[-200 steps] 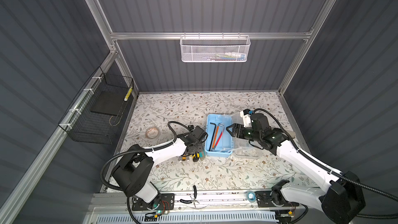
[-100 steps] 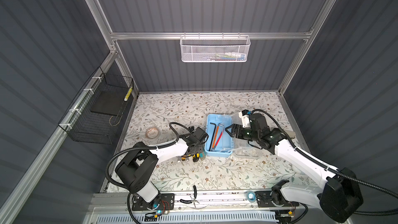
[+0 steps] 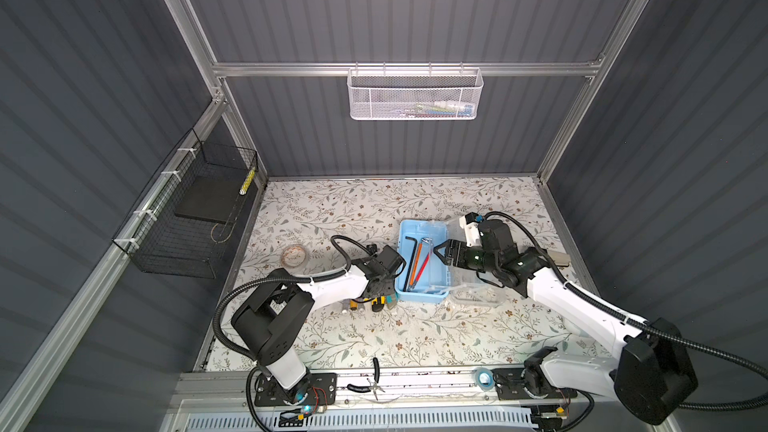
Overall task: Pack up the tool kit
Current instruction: 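Close the left gripper on the yellow utility knife and lift it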
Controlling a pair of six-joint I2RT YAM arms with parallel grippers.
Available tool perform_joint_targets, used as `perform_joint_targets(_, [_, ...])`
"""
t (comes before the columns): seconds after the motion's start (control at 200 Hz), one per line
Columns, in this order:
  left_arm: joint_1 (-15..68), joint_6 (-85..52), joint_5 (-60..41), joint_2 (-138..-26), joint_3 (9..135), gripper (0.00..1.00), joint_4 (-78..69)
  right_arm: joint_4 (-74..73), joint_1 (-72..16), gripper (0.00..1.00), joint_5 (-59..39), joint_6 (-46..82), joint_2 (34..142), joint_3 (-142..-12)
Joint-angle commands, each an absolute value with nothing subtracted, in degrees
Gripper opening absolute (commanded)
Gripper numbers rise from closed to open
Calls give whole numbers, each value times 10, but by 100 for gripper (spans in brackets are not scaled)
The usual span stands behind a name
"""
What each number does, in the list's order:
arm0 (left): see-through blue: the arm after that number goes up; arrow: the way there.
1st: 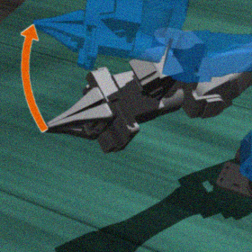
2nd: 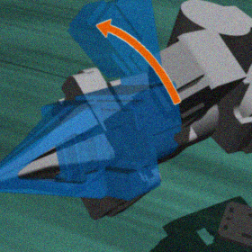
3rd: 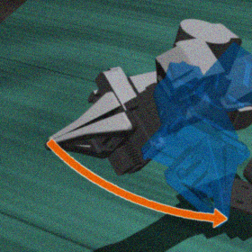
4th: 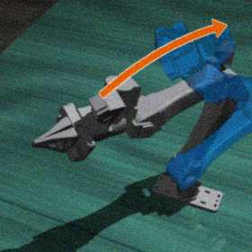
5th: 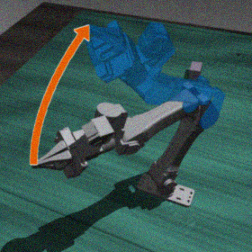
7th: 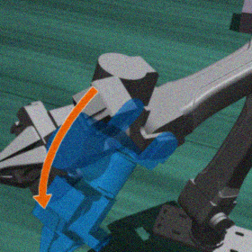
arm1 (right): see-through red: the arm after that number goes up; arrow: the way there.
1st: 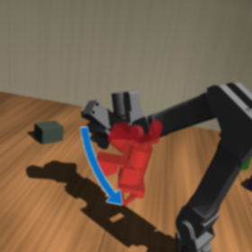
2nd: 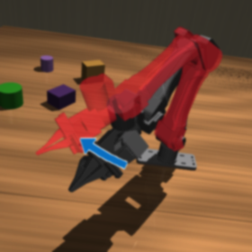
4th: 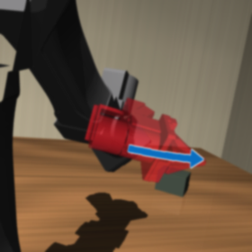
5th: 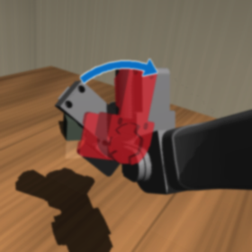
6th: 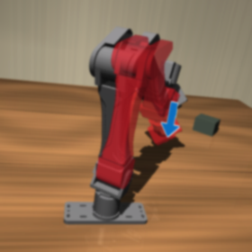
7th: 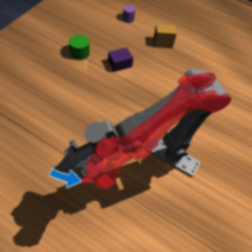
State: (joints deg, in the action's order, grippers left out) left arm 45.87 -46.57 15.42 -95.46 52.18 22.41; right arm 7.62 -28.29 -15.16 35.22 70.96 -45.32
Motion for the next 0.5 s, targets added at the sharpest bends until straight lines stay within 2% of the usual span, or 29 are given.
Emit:
perform_joint_targets(0.0, [461,-458,154,-996,520,39,253,70,-285,78,-152,355,720,-449])
perform_joint_targets(0.495, [461,-452,171,-1005,524,41,261,68,-285,78,-151,356,724,-446])
